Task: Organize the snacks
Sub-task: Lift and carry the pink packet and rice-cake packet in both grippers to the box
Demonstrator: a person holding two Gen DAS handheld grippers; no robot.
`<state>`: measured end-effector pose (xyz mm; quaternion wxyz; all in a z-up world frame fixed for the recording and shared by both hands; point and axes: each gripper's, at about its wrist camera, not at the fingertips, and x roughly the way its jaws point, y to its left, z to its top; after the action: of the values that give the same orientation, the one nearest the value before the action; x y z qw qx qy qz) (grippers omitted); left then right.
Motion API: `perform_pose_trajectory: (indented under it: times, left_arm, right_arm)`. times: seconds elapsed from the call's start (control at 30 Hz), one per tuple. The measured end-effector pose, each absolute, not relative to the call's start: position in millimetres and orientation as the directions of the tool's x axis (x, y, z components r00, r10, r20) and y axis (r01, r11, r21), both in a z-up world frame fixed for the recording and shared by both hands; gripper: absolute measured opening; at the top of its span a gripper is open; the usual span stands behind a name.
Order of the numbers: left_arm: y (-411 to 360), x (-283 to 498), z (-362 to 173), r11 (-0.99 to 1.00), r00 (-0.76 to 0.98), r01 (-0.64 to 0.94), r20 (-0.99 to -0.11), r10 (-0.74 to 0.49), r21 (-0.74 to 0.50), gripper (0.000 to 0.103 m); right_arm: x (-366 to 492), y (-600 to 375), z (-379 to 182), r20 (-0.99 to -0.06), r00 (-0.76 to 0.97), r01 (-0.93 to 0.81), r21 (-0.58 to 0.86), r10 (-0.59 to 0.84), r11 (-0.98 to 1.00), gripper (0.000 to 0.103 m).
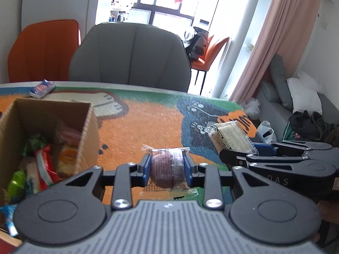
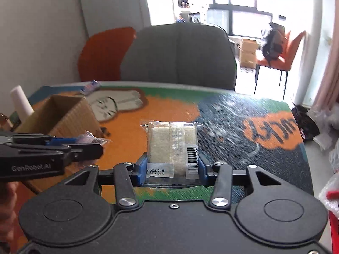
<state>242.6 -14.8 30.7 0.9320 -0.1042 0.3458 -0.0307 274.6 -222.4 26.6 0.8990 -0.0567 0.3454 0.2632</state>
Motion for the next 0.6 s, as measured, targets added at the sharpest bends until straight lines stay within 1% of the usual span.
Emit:
perform_pose_trajectory:
  times: [0.3, 0.6]
  left_arm:
    - [19, 229, 53, 0.975, 0.793, -0.061, -0.603, -0.083, -0.214, 0.031]
    - [61, 216, 60, 0.967, 0.801, -0.144, -0.599, -0.011, -0.211, 0.031]
  right_arm:
    - [270, -187, 49, -0.610, 0.613, -0.572, 0.096, 0.502, 0.815, 0.045]
    - [263, -149, 60, -0.588, 0.588, -0.629, 0.099, 0.555, 0.771, 0.045]
